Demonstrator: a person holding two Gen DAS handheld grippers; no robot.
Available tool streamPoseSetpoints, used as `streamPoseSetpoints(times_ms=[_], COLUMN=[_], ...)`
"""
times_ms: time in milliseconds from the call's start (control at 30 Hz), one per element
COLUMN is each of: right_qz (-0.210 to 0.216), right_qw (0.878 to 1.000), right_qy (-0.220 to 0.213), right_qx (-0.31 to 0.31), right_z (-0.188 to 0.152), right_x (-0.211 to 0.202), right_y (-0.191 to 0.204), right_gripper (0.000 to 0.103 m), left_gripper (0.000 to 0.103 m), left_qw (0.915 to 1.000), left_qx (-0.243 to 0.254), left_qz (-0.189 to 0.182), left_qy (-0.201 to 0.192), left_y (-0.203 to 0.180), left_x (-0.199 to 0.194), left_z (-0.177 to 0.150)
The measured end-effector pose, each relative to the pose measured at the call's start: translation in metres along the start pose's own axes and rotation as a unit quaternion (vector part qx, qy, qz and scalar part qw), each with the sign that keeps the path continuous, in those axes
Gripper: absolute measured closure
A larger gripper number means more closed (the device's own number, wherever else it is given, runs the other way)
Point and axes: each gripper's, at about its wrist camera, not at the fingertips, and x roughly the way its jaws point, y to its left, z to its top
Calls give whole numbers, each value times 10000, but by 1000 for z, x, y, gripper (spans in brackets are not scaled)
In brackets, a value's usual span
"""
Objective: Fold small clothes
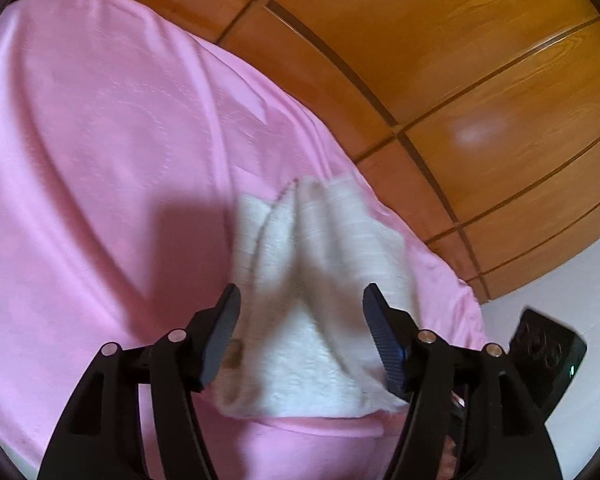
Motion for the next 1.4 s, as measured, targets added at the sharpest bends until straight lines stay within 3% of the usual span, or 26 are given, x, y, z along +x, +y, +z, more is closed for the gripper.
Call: streamPoseSetpoints(times_ms=[133, 300, 433, 567, 667, 733, 767, 900, 967, 1067, 1200, 1300, 1400], right_qz=[-19, -521, -889, -1171, -1339, -1484, -1603, -1961, -1823, -1697, -1730, -1566, -1065], right_qw=[9995, 9962, 9932, 9921, 9906, 9889, 9870, 9799, 9818, 9833, 9824, 9849, 9920], right_qy=[-275, -413, -348, -133, -35, -54, -80, -226, -256, -80, 309, 415, 483], right_qx=[127, 569, 662, 424, 282, 93, -3, -276, -468, -655, -636, -615, -477], right_z=[-15, -52, -79, -93, -94, -94, -94, -86, -87, -96, -108, -106, -96], right_x=[-35, -72, -85, -73, -56, -49, -47, -43, -51, -48, -22, -30, -57], right_y=[-7, -40, -50, -46, -41, -36, -33, -27, -20, -15, -21, -23, -29], right_gripper=[52, 52, 52, 52, 37, 37, 39, 80, 87, 95, 98, 97, 86], left_gripper=[35, 35, 34, 35, 58, 85, 86, 89, 89, 89, 87, 85, 83], left_qw=[9997, 9982, 9961, 9941, 9929, 9916, 9909, 9926, 9920, 9858, 9813, 9741, 9718], left_qx=[-67, 44, 206, 318, 451, 639, 741, 875, 935, 1007, 1111, 1433, 1498], left_qz=[-145, -245, -218, -11, 128, 308, 435, 555, 672, 1228, 1510, 1724, 1800], left_qy=[181, 547, 826, 1036, 1096, 1083, 1032, 640, 515, 547, 425, 290, 267], left_y=[-5, -19, -29, -35, -41, -46, -48, -48, -41, -25, -18, -31, -33], left_x=[11, 28, 43, 62, 70, 77, 78, 56, 46, 55, 63, 60, 62], left_z=[10, 13, 7, 2, 0, 0, 0, 3, 1, -9, -24, -26, -25])
